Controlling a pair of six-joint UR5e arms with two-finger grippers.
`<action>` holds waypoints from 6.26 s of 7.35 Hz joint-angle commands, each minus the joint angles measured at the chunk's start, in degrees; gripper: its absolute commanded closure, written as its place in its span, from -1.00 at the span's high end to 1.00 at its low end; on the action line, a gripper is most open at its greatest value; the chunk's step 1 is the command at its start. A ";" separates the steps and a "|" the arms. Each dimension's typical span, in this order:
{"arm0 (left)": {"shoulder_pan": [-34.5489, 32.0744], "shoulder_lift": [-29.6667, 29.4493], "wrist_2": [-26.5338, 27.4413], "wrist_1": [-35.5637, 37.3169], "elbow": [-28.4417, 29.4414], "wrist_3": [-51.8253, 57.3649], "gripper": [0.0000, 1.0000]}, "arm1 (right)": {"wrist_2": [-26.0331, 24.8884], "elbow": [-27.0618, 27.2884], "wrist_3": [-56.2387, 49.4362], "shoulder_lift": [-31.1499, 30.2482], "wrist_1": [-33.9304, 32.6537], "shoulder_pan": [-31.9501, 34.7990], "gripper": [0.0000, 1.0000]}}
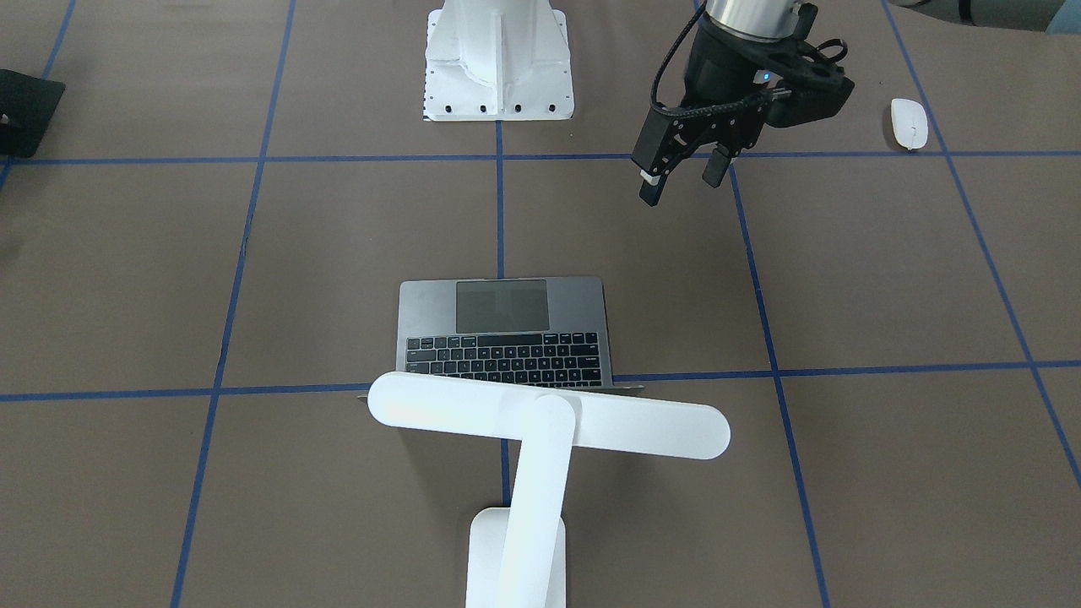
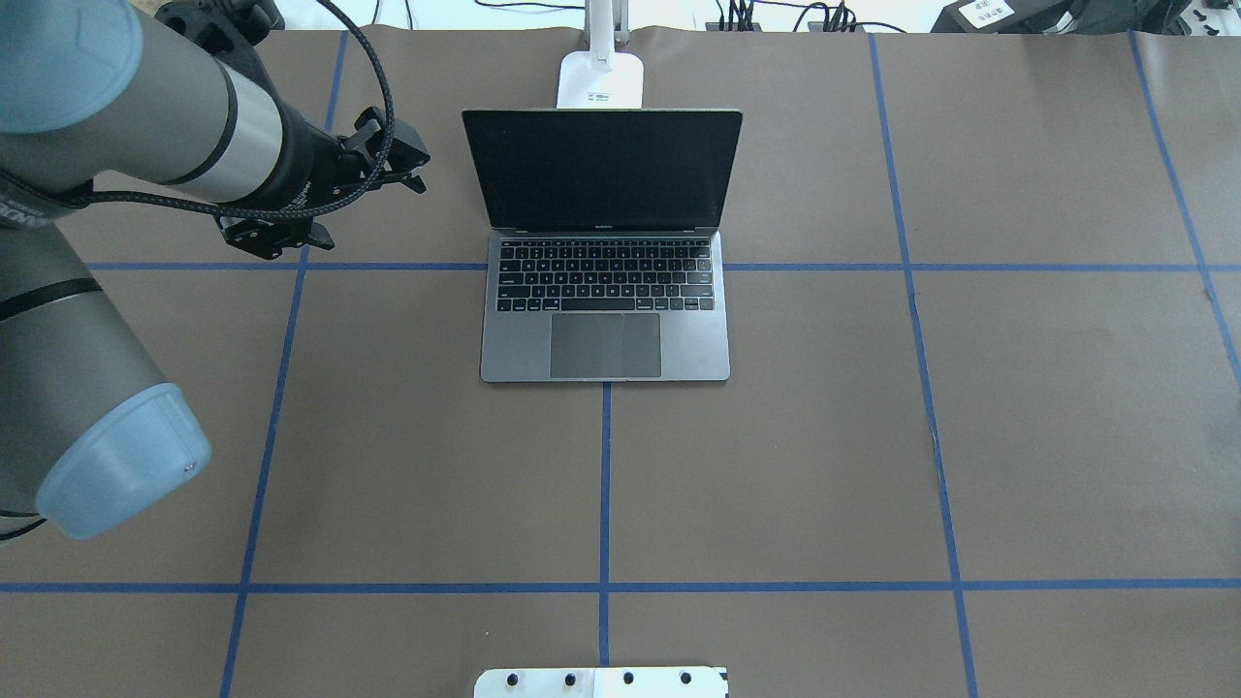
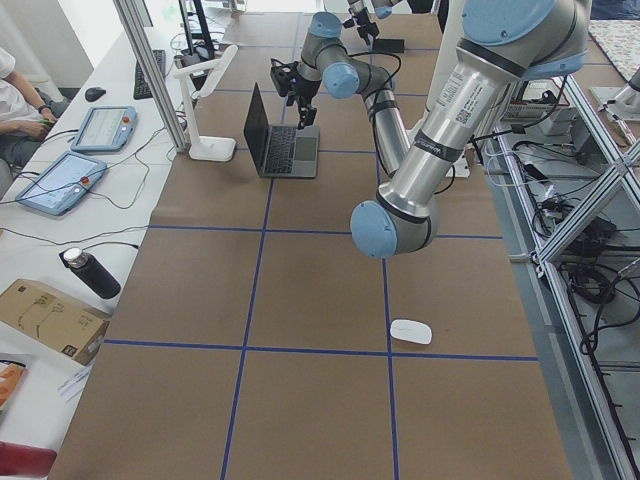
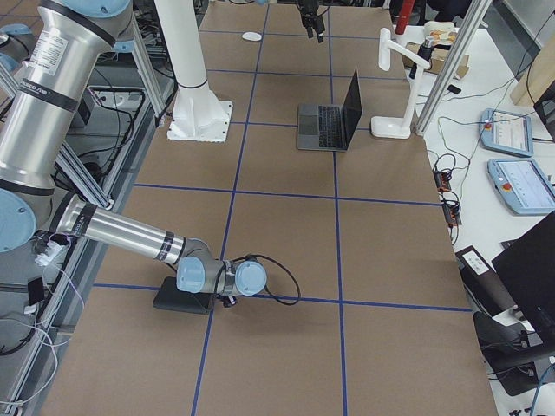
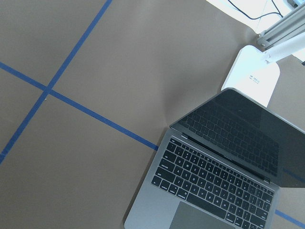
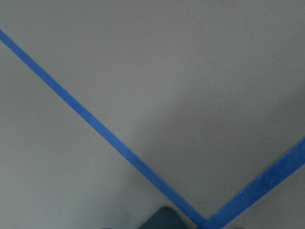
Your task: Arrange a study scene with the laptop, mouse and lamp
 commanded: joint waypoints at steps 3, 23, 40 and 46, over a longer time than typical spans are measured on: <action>0.18 0.09 0.08 -0.08 0.06 -0.80 0.99 | 0.11 1.06 -0.27 1.23 -3.72 -1.62 0.75; 2.46 -0.52 4.21 -0.52 0.68 -3.00 0.99 | -9.82 -6.83 -45.62 18.21 -57.25 5.24 0.91; 2.46 -1.67 4.38 0.00 -0.99 -3.88 0.99 | -0.15 -8.87 -50.10 14.25 -55.48 -0.04 0.84; 2.46 -2.28 4.38 0.70 -1.95 -3.97 0.99 | 0.90 -8.87 -52.38 11.88 -55.48 -0.39 -0.10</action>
